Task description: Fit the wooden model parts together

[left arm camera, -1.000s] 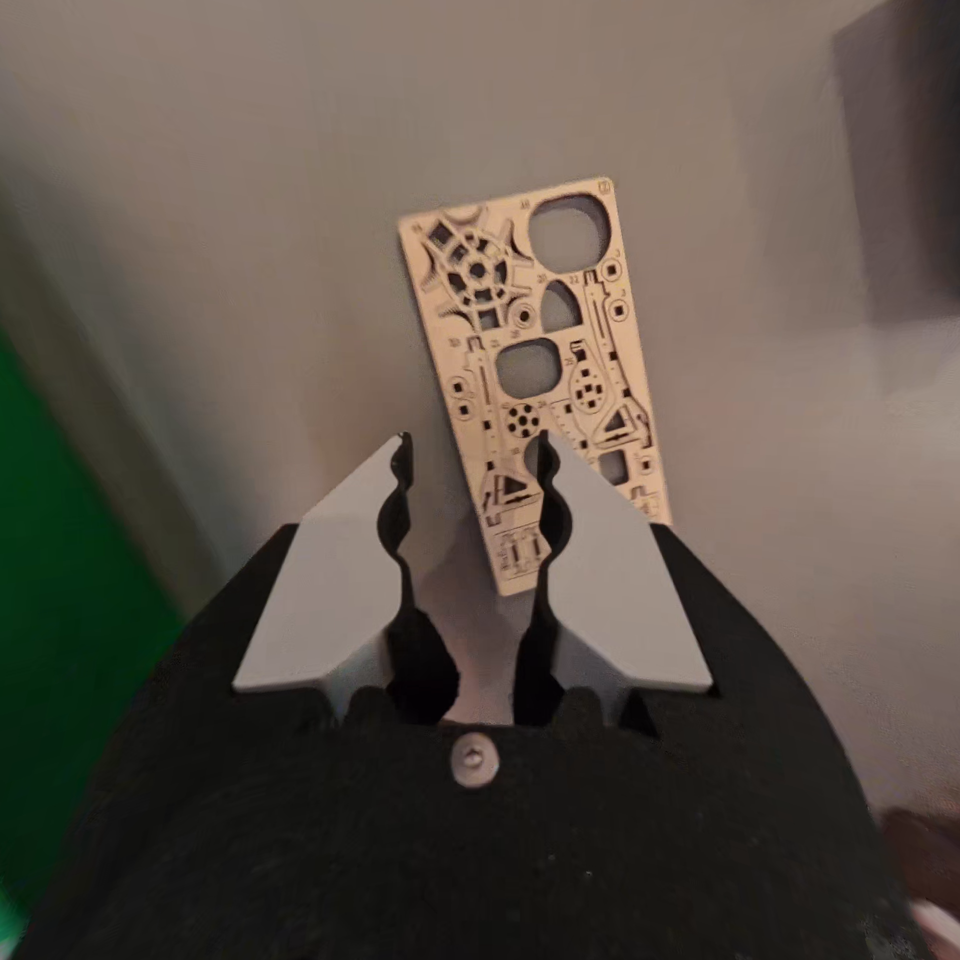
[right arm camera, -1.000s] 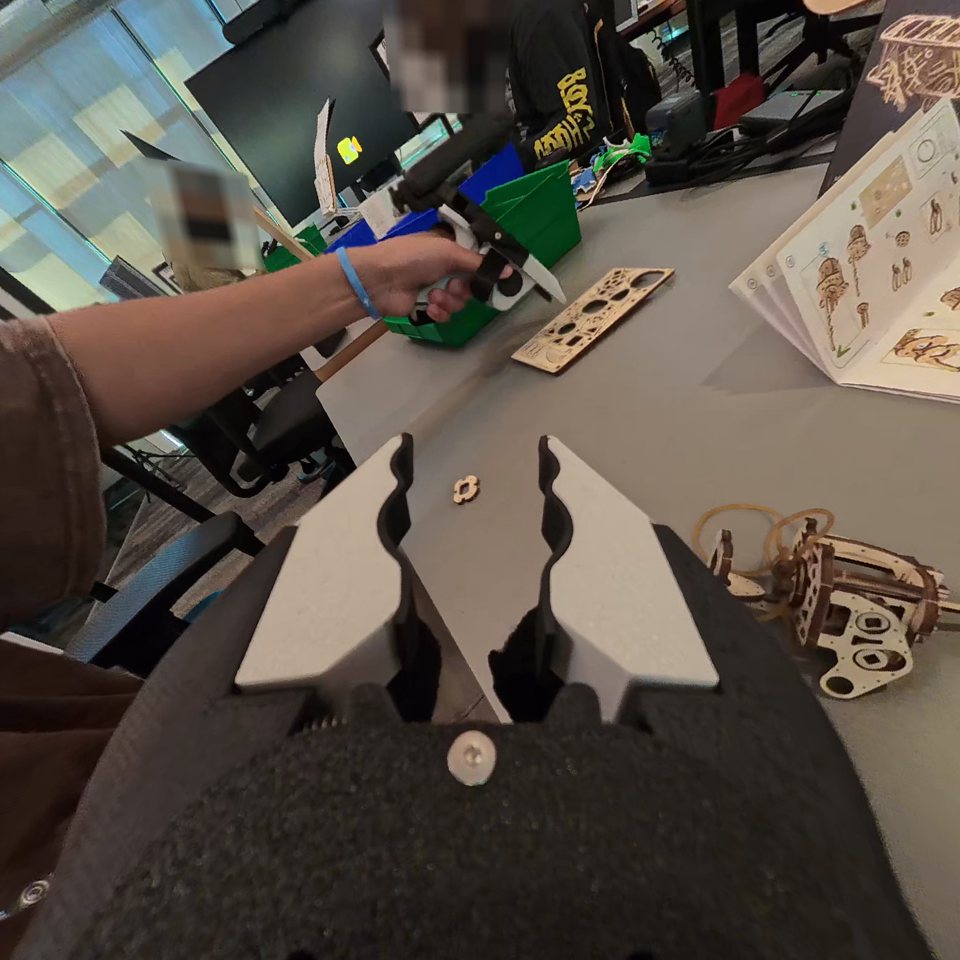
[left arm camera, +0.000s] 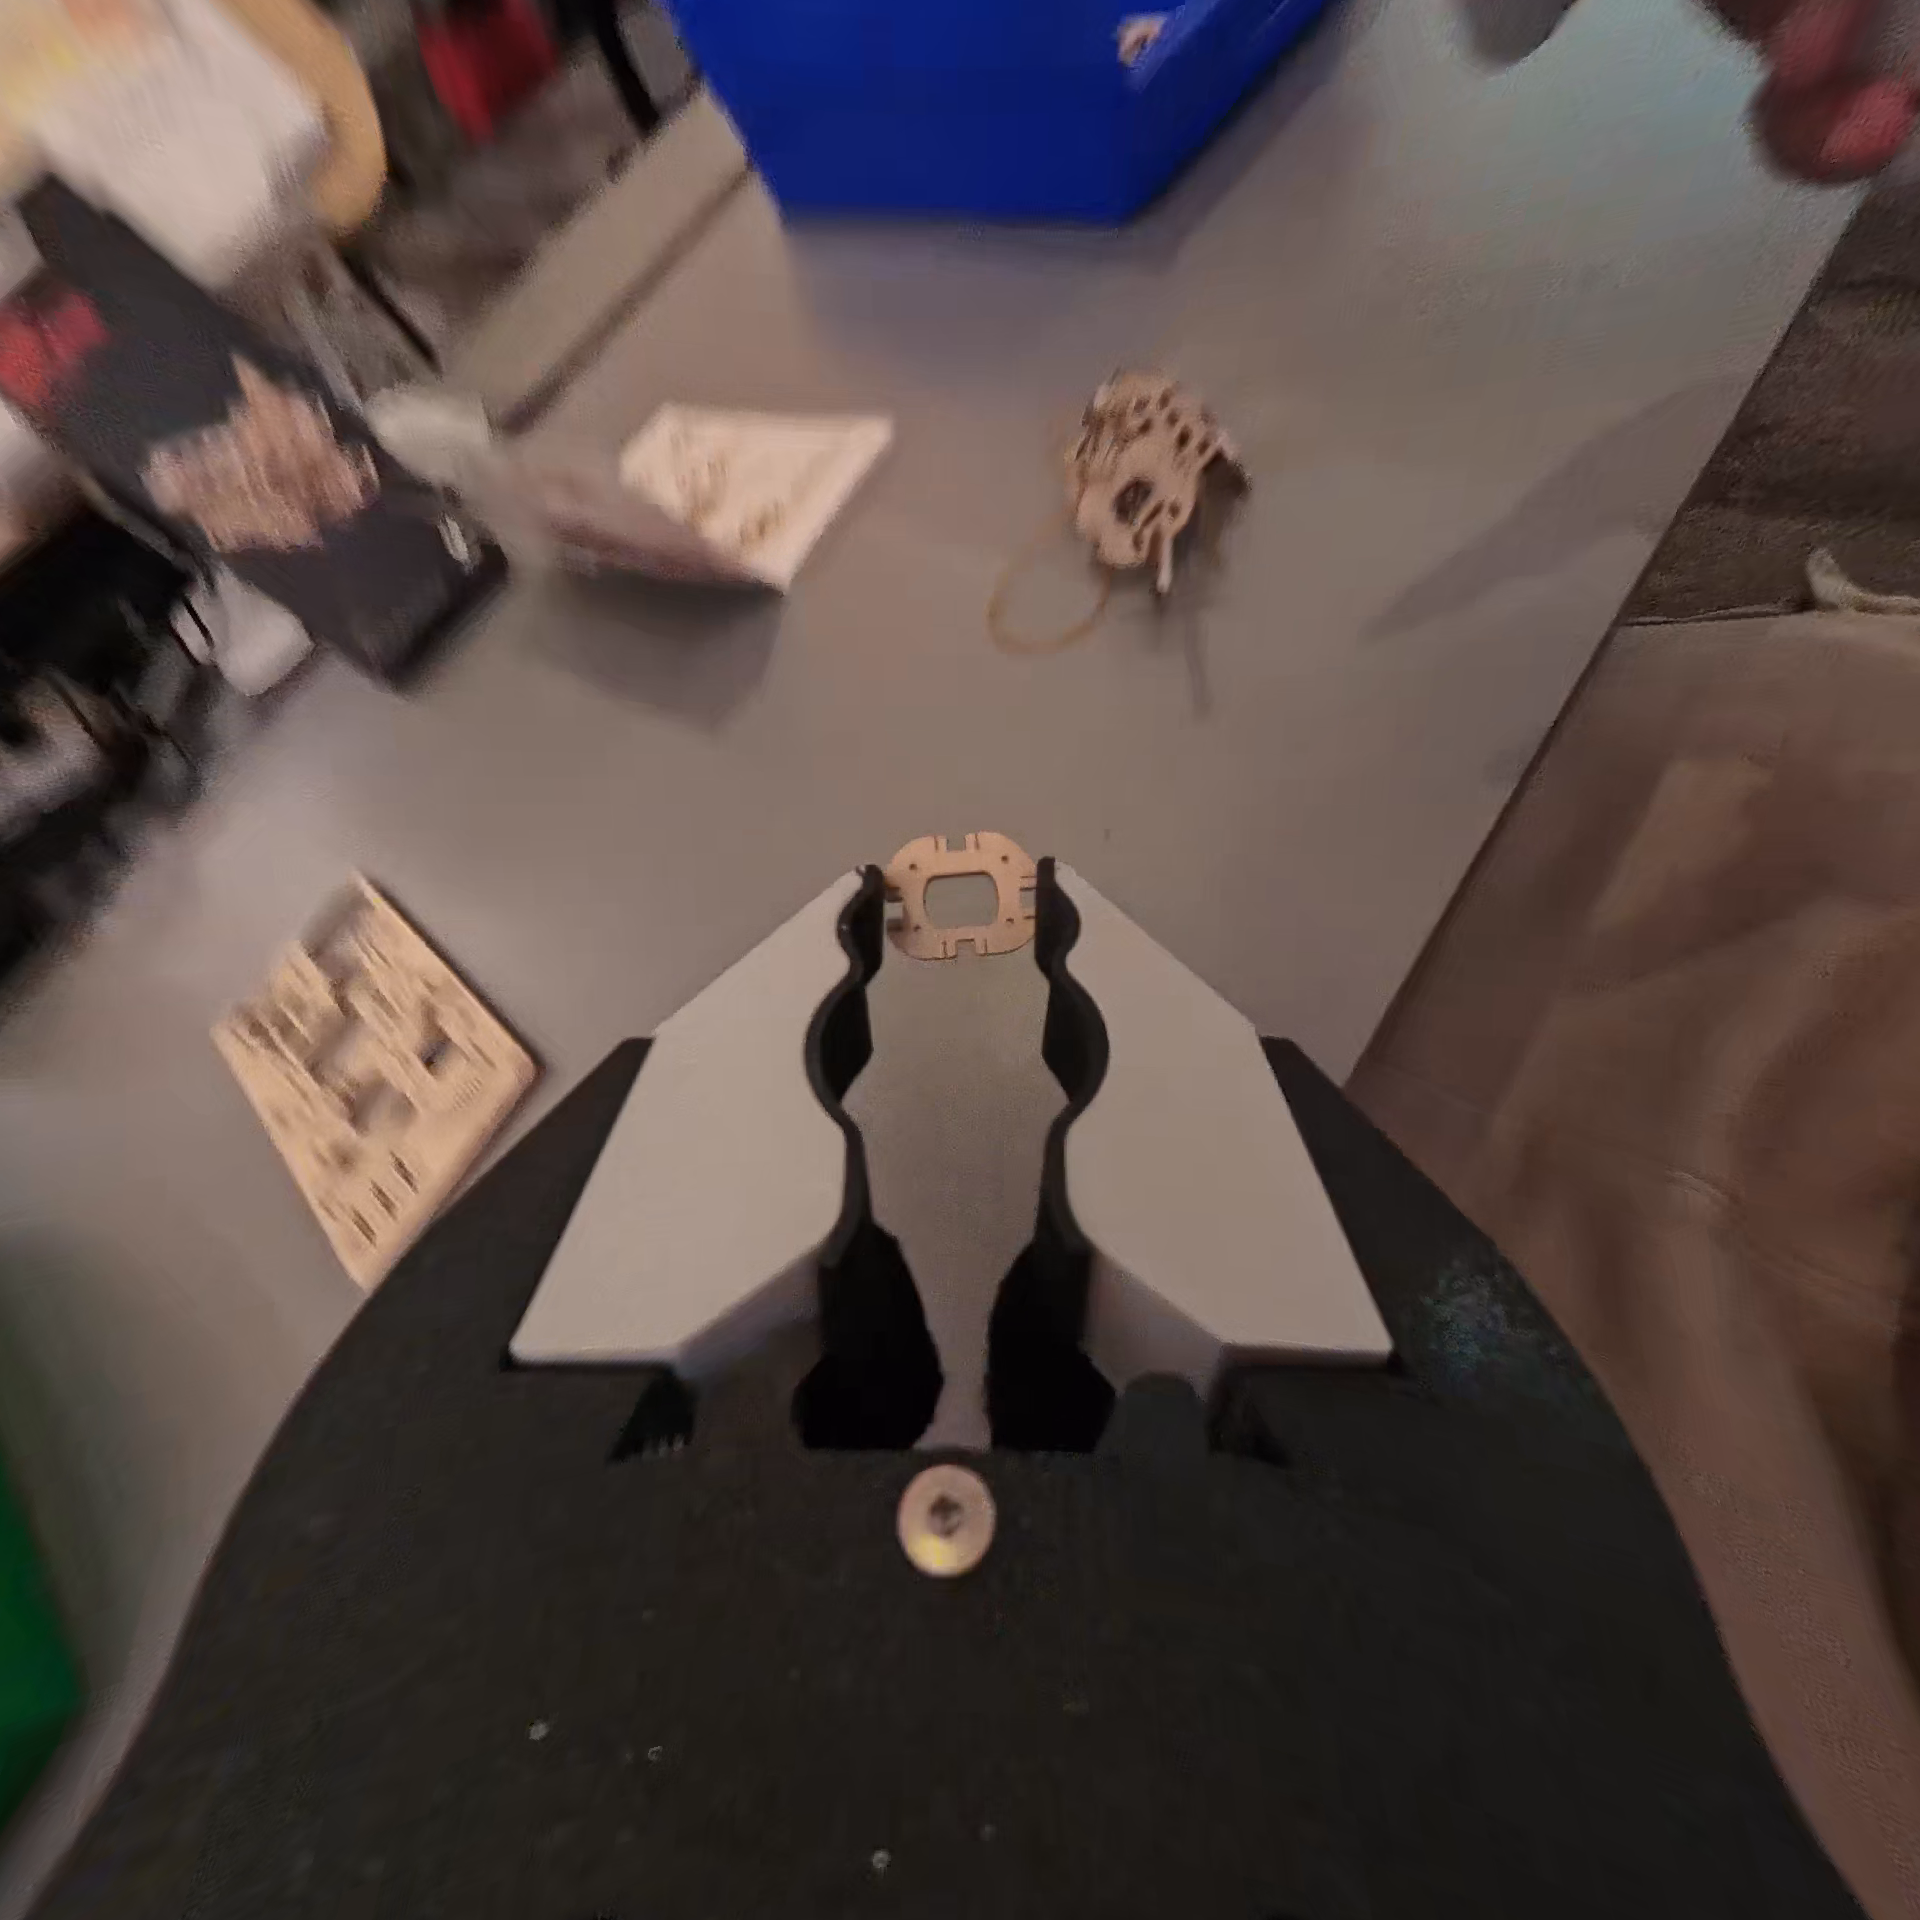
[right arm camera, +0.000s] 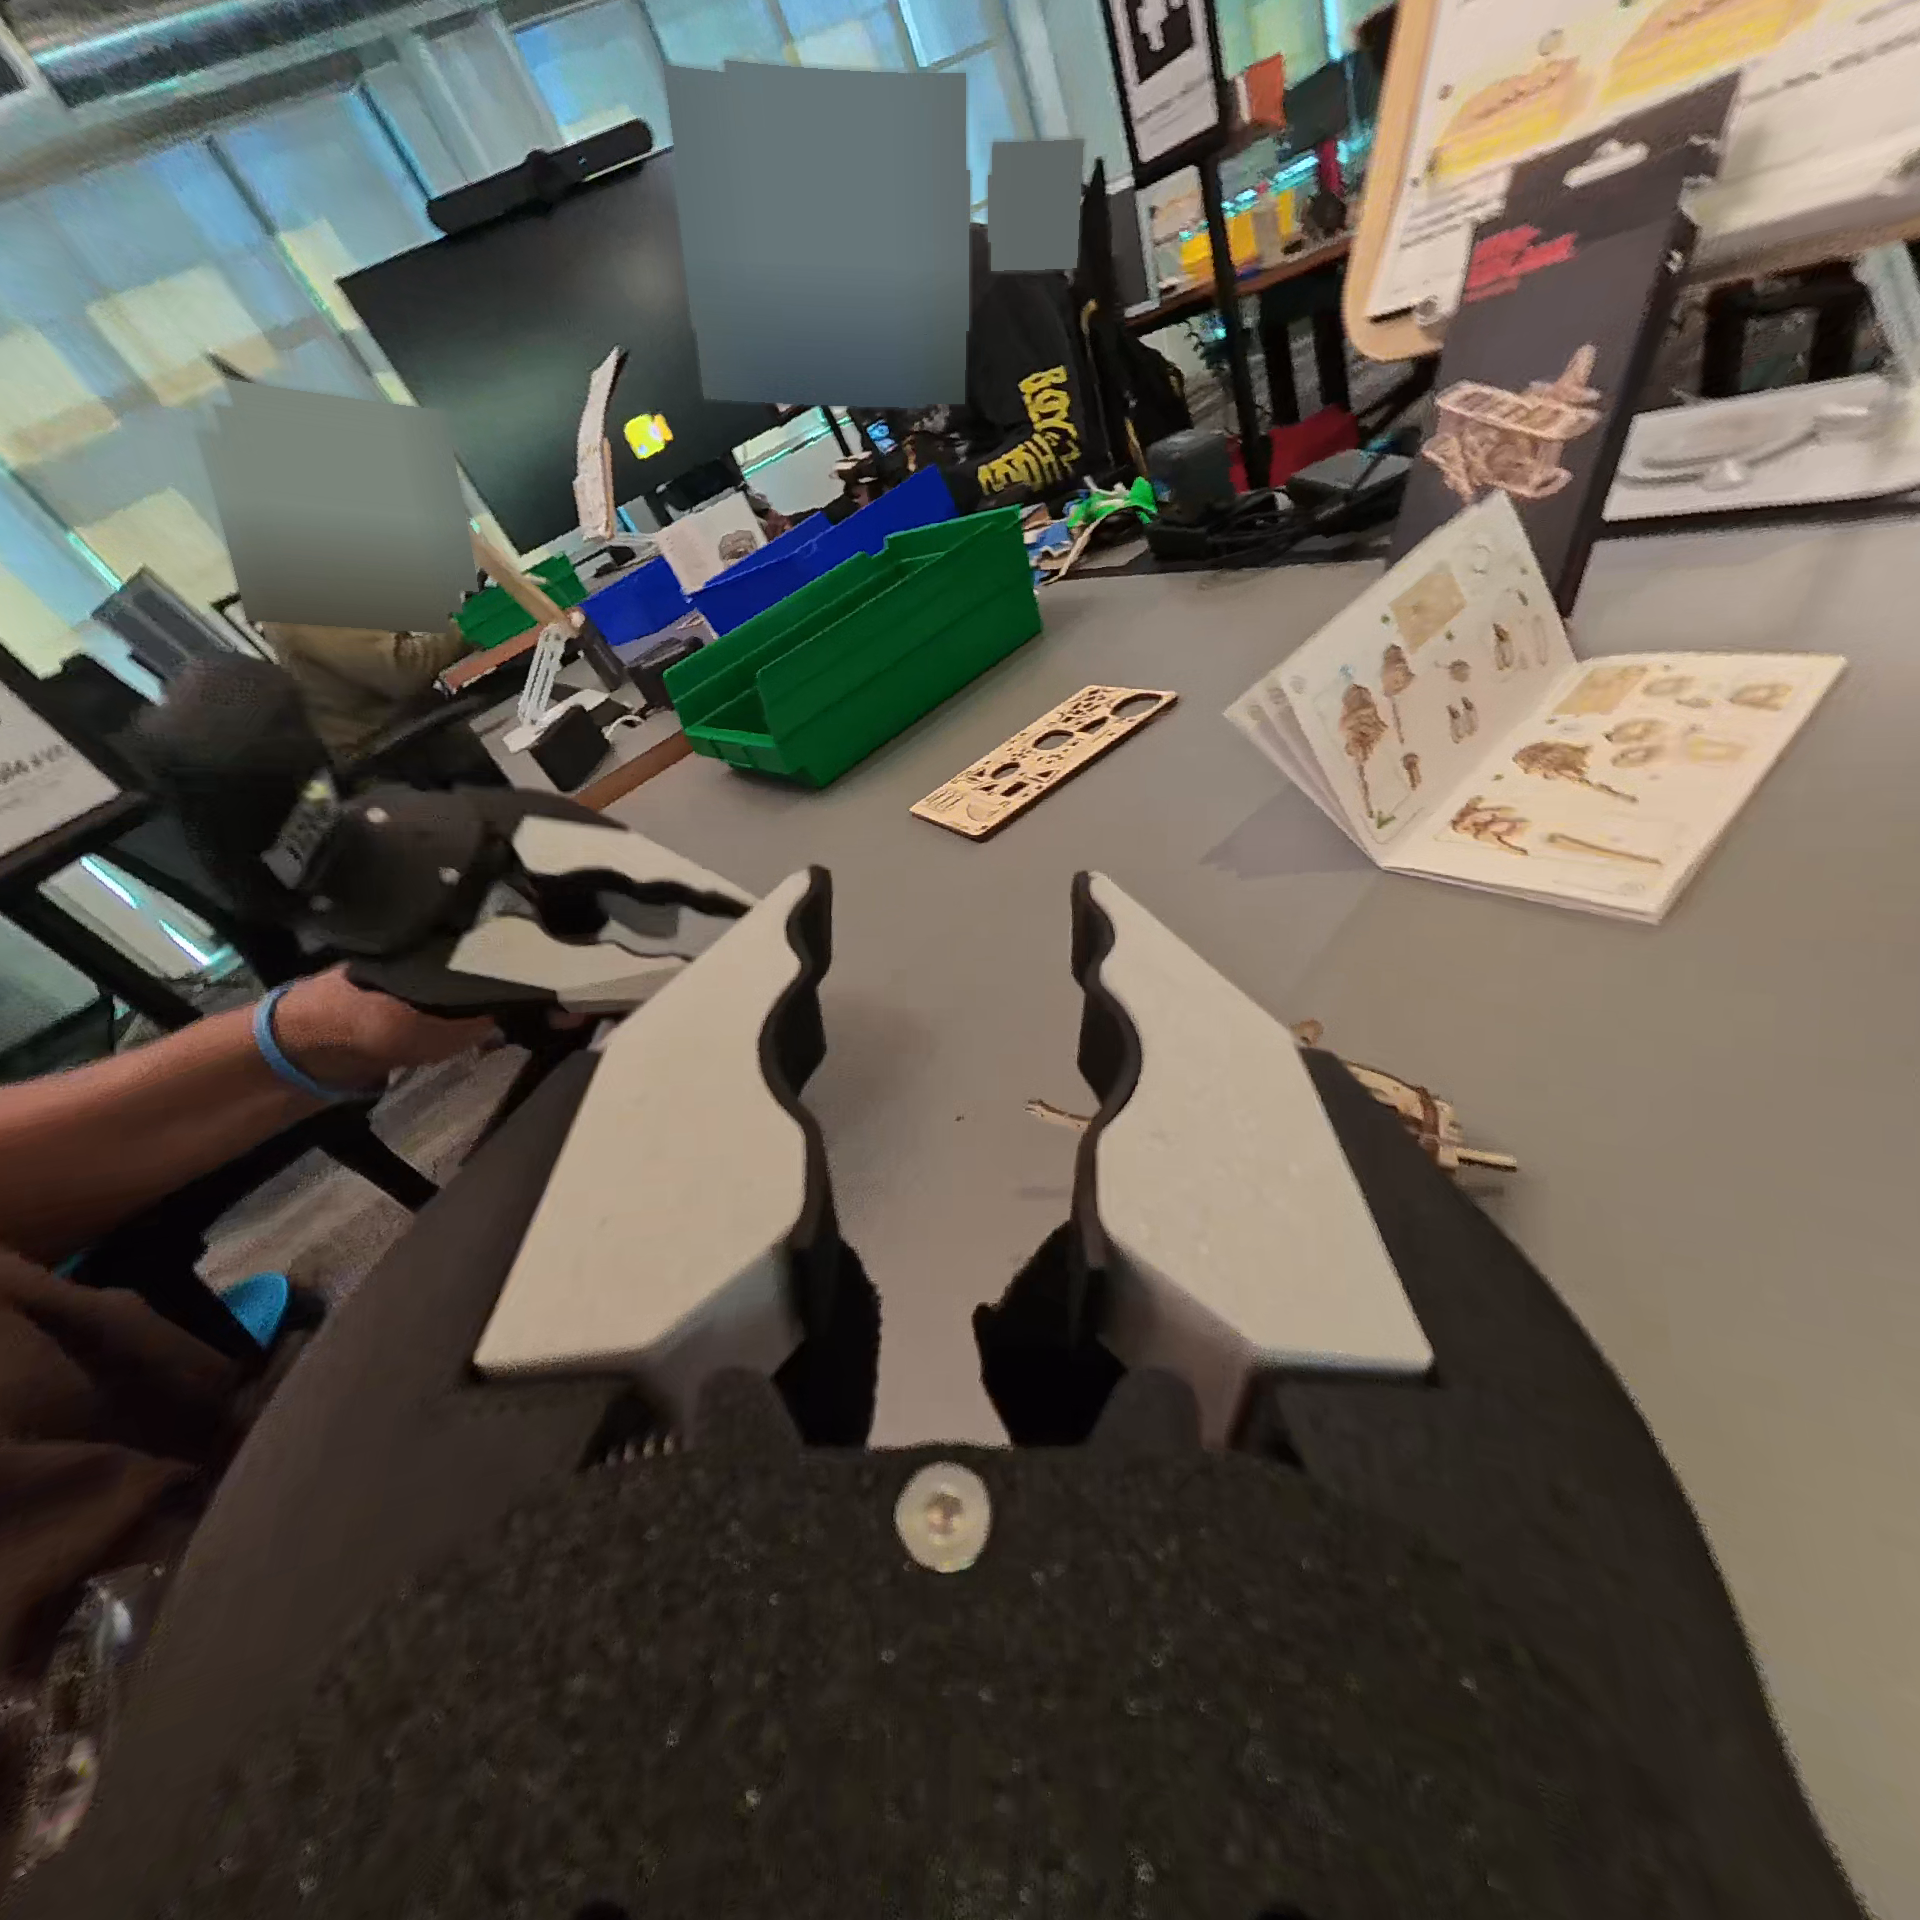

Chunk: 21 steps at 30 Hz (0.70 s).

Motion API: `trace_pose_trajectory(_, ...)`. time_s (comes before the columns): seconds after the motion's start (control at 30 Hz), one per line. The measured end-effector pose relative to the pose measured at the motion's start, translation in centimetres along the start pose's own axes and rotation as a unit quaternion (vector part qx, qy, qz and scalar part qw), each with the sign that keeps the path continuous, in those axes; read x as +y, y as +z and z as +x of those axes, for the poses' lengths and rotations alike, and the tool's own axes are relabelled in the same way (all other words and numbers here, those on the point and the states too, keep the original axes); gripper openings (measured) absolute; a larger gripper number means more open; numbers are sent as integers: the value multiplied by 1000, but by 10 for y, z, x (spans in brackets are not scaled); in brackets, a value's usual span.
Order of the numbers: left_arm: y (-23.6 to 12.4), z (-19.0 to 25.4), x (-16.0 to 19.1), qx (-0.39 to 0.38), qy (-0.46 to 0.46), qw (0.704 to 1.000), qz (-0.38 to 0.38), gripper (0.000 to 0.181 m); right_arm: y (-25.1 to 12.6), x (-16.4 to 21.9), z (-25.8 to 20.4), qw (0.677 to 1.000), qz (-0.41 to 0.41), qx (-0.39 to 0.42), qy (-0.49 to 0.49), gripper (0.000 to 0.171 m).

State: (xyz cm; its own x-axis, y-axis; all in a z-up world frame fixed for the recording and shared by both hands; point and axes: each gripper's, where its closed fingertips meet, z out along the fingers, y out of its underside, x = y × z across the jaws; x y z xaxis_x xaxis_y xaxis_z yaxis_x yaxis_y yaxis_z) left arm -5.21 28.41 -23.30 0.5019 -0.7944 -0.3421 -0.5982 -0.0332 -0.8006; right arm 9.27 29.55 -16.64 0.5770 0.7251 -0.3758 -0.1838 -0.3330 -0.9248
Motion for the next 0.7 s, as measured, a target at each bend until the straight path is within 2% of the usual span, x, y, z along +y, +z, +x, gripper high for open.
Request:
trace_pose_trajectory(0.07,1,4,-22,-3,45,999,20,27,5,5,-5,1000,-8,-10,-21,46)
trace_pose_trajectory(0.17,6,5,-47,16,42,997,63,27,11,13,-9,998,-20,-19,-58,47)
trace_pose_trajectory(0.33,28,-12,-66,58,-8,992,112,27,10,38,4,993,-65,1,-98,51)
trace_pose_trajectory(0.43,46,-31,-72,99,-90,981,140,27,10,43,23,990,-79,35,-115,52)
trace_pose_trajectory(0.6,83,-64,-81,180,-258,935,163,28,14,27,64,995,-61,55,-50,50)
trace_pose_trajectory(0.67,94,-76,-93,218,-328,900,186,27,14,19,77,997,-45,59,-31,46)
trace_pose_trajectory(0.7,97,-80,-101,252,-375,870,198,27,14,13,82,997,-36,63,-26,46)
